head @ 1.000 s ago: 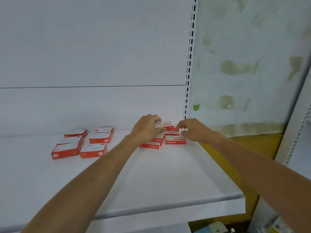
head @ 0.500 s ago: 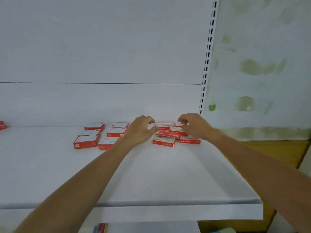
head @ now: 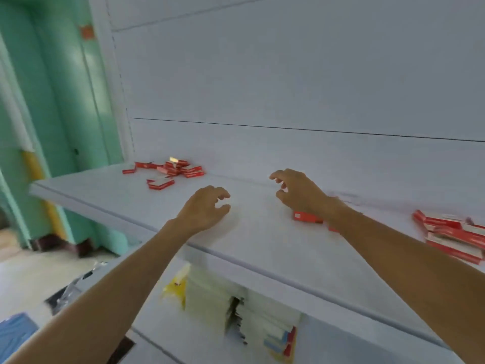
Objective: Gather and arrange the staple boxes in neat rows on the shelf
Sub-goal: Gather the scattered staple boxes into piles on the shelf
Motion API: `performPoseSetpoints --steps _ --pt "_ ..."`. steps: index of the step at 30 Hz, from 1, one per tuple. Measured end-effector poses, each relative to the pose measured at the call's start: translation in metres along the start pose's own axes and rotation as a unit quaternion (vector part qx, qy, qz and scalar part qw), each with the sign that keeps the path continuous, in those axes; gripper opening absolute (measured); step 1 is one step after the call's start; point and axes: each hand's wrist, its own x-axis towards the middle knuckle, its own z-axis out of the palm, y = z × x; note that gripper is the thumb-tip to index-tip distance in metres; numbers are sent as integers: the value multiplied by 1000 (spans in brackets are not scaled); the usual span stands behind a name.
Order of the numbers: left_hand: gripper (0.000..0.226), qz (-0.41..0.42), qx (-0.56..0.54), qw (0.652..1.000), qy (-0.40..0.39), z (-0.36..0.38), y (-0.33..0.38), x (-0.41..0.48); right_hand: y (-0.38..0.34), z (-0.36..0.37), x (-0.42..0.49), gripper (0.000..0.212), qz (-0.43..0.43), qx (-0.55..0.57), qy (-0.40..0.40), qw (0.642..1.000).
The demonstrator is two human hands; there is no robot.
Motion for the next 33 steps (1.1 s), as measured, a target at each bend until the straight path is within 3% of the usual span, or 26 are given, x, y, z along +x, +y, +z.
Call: performPoseSetpoints --steps 7,15,26,33 --pt "29 -49 21 998 28 -65 -115 -25 -115 67 63 44 -66 14 -58 996" --pt "28 -70 20 997 27 -104 -214 -48 -191 130 99 43 -78 21 -74 994" --pt "24 -79 -10 996 41 -100 -274 -20 -219 165 162 50 -81 7 -82 993" --pt "28 -73 31 997 23 -109 -317 42 -218 179 229 36 -60 37 -100 992"
